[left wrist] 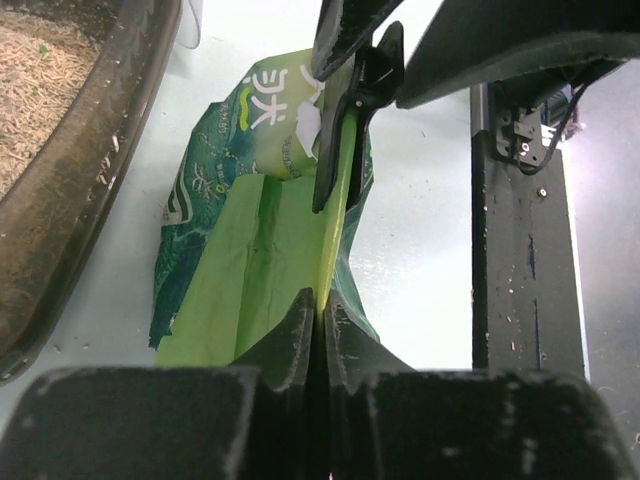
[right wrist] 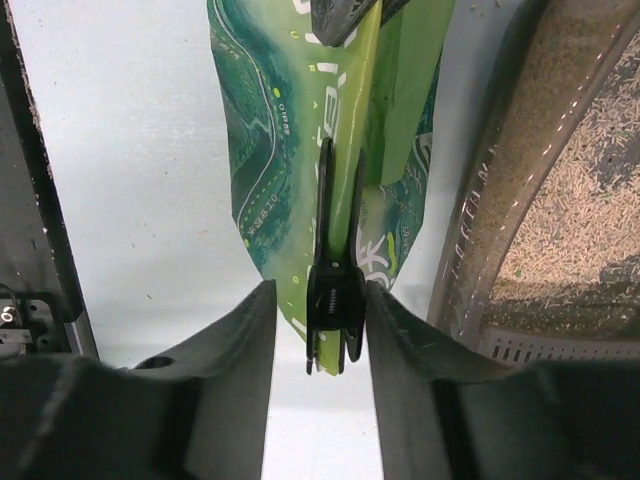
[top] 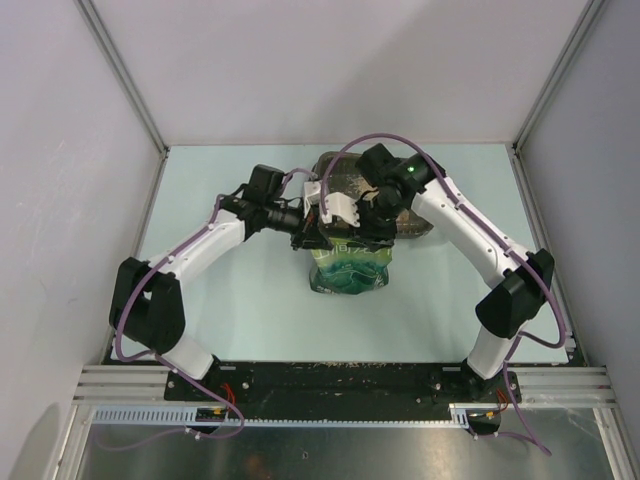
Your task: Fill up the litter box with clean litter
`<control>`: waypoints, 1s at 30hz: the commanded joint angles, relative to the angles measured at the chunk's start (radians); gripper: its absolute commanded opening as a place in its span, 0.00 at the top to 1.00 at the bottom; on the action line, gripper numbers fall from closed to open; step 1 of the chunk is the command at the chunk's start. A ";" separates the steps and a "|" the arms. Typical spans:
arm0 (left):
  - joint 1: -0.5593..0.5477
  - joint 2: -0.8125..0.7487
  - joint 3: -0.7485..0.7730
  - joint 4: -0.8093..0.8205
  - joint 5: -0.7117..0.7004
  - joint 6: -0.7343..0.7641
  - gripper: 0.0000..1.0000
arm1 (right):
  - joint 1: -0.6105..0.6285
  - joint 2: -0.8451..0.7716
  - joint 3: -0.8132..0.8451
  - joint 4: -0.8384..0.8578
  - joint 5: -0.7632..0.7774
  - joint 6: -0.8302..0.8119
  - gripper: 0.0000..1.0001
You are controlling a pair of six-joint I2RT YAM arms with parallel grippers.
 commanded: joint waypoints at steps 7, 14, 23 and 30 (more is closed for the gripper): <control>0.028 -0.027 0.133 -0.012 -0.040 -0.043 0.56 | -0.073 -0.037 0.088 0.036 -0.007 0.071 0.43; 0.078 -0.097 0.166 -0.049 -0.241 -0.060 0.01 | -0.216 -0.068 0.111 0.140 -0.134 0.291 0.01; 0.147 -0.223 0.012 -0.045 -0.543 -0.116 0.00 | -0.325 -0.138 -0.068 0.412 0.076 0.644 0.00; 0.157 -0.229 -0.061 -0.073 -0.915 -0.124 0.00 | -0.301 -0.160 -0.218 0.528 0.284 0.833 0.00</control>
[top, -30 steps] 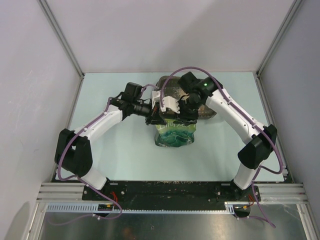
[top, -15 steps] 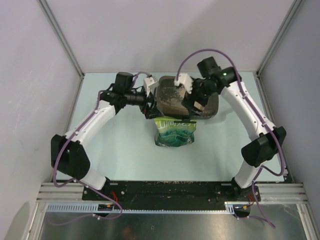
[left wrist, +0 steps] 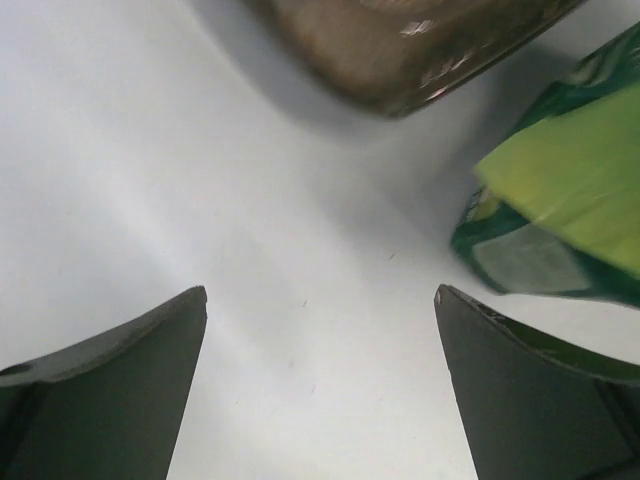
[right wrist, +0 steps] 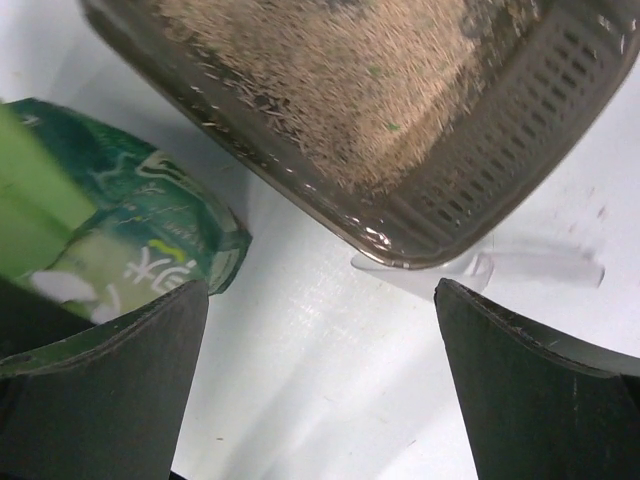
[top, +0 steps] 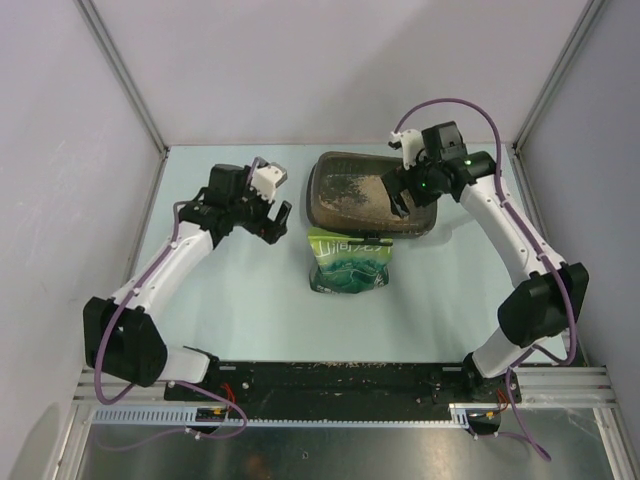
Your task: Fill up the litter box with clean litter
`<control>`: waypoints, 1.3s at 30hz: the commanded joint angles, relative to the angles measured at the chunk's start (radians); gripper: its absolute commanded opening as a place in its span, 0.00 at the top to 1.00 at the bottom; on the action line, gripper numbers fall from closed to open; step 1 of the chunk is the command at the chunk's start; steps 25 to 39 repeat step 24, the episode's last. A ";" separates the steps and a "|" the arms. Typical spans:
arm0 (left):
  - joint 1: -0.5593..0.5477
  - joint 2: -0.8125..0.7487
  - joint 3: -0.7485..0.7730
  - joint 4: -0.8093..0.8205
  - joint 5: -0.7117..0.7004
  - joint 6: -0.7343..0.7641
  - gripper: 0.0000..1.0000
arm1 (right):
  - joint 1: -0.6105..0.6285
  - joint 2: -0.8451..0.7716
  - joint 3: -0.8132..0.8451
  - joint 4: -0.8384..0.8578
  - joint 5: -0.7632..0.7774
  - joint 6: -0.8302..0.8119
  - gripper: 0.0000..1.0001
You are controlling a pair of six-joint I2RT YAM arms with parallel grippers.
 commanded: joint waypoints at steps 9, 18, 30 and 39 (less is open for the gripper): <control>0.061 -0.025 -0.099 -0.021 -0.237 -0.143 0.00 | 0.078 0.095 0.024 0.139 0.250 0.191 0.00; 0.112 0.070 0.048 -0.039 -0.318 -0.108 0.00 | 0.068 0.187 0.177 0.190 0.375 0.176 0.00; 0.176 0.124 0.295 -0.042 -0.346 -0.066 0.00 | -0.024 0.251 0.383 0.167 0.346 0.228 0.00; 0.176 0.124 0.295 -0.042 -0.346 -0.066 0.00 | -0.024 0.251 0.383 0.167 0.346 0.228 0.00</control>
